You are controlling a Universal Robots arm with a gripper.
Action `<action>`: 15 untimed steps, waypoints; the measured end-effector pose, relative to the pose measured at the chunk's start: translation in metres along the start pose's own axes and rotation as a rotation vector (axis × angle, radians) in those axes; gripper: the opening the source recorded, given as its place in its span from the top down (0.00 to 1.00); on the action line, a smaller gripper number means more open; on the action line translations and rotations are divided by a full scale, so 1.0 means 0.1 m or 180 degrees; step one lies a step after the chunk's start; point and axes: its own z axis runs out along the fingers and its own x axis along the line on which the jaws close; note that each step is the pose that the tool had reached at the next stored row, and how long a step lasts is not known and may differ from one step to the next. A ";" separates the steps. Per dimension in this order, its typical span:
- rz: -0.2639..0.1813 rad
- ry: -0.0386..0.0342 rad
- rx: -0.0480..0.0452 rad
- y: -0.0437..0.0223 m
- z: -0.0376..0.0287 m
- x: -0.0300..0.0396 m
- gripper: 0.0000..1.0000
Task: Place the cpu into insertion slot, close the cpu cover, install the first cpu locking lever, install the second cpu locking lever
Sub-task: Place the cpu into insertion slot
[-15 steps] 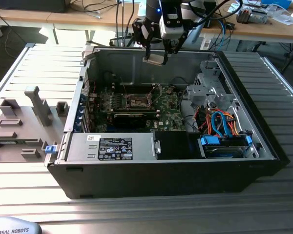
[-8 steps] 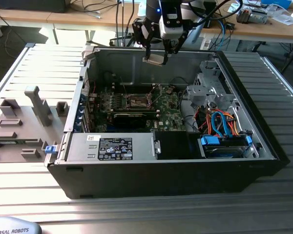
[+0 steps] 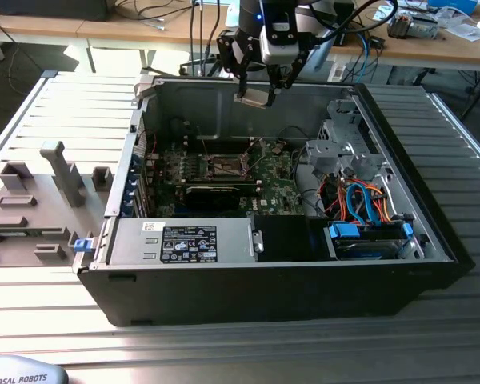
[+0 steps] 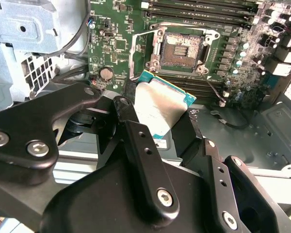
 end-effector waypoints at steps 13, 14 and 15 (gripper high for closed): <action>0.0068 -0.0006 -0.0001 0.000 0.002 0.000 0.46; 0.0072 -0.0007 -0.0001 0.000 0.002 0.000 0.46; 0.0078 -0.0007 -0.0001 0.000 0.002 0.000 0.46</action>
